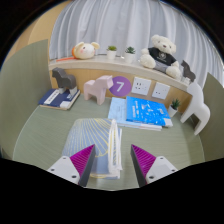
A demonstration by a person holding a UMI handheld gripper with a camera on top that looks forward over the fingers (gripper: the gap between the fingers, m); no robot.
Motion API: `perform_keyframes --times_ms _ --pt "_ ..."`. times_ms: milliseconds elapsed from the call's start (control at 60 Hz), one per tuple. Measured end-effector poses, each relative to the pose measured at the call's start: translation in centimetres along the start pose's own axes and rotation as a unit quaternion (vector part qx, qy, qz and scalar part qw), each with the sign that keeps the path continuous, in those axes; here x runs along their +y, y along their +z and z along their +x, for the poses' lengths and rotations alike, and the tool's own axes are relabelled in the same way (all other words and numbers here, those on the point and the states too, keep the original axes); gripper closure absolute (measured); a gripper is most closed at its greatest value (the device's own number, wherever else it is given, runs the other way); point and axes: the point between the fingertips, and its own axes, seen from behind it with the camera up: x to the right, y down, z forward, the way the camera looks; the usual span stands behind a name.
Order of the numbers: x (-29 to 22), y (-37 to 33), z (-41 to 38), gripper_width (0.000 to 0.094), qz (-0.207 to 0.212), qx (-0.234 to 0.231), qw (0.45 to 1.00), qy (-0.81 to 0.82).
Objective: Fold towel
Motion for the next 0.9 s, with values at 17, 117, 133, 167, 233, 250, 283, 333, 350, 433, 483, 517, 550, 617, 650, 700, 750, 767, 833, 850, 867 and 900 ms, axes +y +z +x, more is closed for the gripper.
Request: perform_keyframes --times_ms 17,117,133,167,233,250,283,333,350,433,483,517,550,617,650,700,750,767,833,850,867,900 --pt "-0.5 -0.6 0.0 0.0217 0.004 -0.001 1.0 0.003" --pt "-3.1 -4.7 -0.1 0.019 0.031 -0.005 0.999 0.006" --pt "-3.5 -5.5 -0.1 0.0191 0.037 -0.004 0.999 0.004" --pt "-4.3 -7.0 0.0 0.019 0.046 -0.003 0.999 0.001" --pt "-5.3 -10.3 0.0 0.0191 0.06 0.0 0.998 -0.005" --pt "-5.5 -11.1 0.0 0.0191 0.063 0.0 0.998 -0.006" --pt "-5.8 -12.7 0.0 0.0192 0.071 0.003 0.997 -0.006" --pt "-5.9 -15.0 -0.2 0.0193 0.081 0.004 0.997 -0.004" --pt "-6.0 -15.8 -0.2 0.0192 0.085 0.004 0.996 -0.002" --pt "-5.6 -19.2 -0.5 0.0193 0.099 0.009 0.995 0.017" --pt "-5.0 -21.0 -0.7 0.0193 0.104 0.01 0.994 0.027" --pt "-4.4 -22.2 -0.9 0.0193 0.108 0.013 0.993 0.034" --pt "-3.8 -23.2 -0.8 0.0193 0.113 0.018 0.993 0.041" --pt "-2.5 -25.2 -0.9 0.0191 0.115 0.024 0.992 0.054" --pt "-2.1 -26.2 -1.1 0.0191 0.12 0.024 0.991 0.06" --pt "-1.1 -27.3 -1.4 0.0193 0.123 0.024 0.99 0.066" --pt "-0.1 -28.3 -1.3 0.0194 0.12 0.03 0.99 0.064" --pt "0.2 -28.6 -1.3 0.0192 0.119 0.032 0.99 0.063" --pt "1.2 -29.5 -1.5 0.0191 0.112 0.039 0.991 0.062" --pt "1.4 -29.7 -1.6 0.0191 0.112 0.038 0.991 0.063" --pt "1.5 -29.9 -1.7 0.0191 0.112 0.037 0.991 0.063" --pt "1.7 -30.2 -2.0 0.0192 0.113 0.034 0.991 0.064"
